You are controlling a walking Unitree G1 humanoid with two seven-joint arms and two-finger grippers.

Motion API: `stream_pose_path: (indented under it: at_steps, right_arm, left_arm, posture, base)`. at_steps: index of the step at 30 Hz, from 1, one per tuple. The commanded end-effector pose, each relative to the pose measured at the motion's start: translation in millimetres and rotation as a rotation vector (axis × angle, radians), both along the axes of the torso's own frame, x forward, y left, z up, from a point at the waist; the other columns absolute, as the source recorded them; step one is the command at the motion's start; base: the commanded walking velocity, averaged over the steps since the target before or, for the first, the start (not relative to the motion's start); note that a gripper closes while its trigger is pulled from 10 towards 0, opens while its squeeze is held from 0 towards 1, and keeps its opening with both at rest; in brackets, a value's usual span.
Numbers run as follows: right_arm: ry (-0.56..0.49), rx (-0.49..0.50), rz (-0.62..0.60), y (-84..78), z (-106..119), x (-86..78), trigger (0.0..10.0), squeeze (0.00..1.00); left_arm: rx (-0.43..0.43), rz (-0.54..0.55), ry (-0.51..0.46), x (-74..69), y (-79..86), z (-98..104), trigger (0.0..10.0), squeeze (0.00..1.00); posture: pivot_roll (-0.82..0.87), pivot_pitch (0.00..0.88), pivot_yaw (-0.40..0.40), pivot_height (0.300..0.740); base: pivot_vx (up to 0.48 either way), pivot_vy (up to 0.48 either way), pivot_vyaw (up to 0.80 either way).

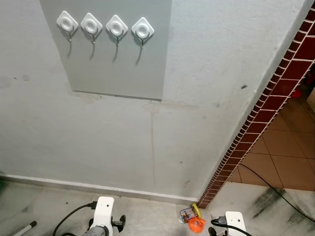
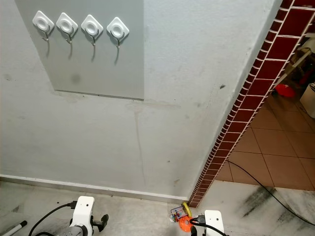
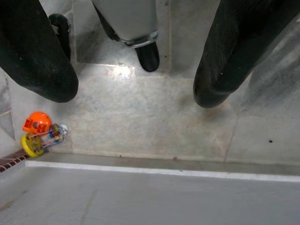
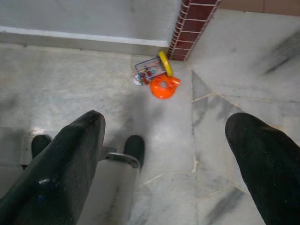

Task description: Hang keys on a hook

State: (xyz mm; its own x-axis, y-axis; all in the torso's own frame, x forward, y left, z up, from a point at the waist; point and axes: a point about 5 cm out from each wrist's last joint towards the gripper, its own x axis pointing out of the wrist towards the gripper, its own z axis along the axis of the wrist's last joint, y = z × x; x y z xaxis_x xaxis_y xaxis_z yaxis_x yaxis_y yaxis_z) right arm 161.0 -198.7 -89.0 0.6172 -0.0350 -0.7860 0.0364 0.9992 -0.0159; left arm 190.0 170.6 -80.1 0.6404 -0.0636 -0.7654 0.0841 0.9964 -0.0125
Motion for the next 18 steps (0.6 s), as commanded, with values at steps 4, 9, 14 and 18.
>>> stream_pose_path:
  at_steps: [4, 9, 14, 18]
  right_arm:
    - [0.011, 0.006, 0.009, 3.7, -2.2, -4.0, 10.0, 0.0]
    - [0.013, -0.001, 0.012, 3.3, -2.7, -5.6, 10.0, 0.0]
    - [0.012, -0.015, 0.026, 2.4, -2.5, -5.7, 10.0, 0.0]
    - [0.015, -0.028, 0.04, 1.9, -2.6, -6.4, 10.0, 0.0]
  left_arm:
    - [0.009, -0.006, 0.014, -3.9, 1.4, -1.9, 10.0, 0.0]
    - [0.0, -0.005, 0.008, -3.0, -0.8, -1.6, 10.0, 0.0]
    - [-0.01, -0.017, 0.003, -2.1, -4.4, -1.2, 10.0, 0.0]
    - [-0.017, -0.014, 0.003, -2.0, -5.2, -1.2, 10.0, 0.0]
  posture:
    - [-0.04, 0.0, 0.009, 0.74]
    - [-0.04, 0.0, 0.011, 0.74]
    - [-0.05, 0.0, 0.011, 0.74]
    - [-0.05, 0.0, 0.013, 0.74]
  base:
    - [0.0, 0.0, 0.0]
    - [0.0, 0.0, 0.0]
    - [0.0, 0.0, 0.0]
    - [0.0, 0.0, 0.72]
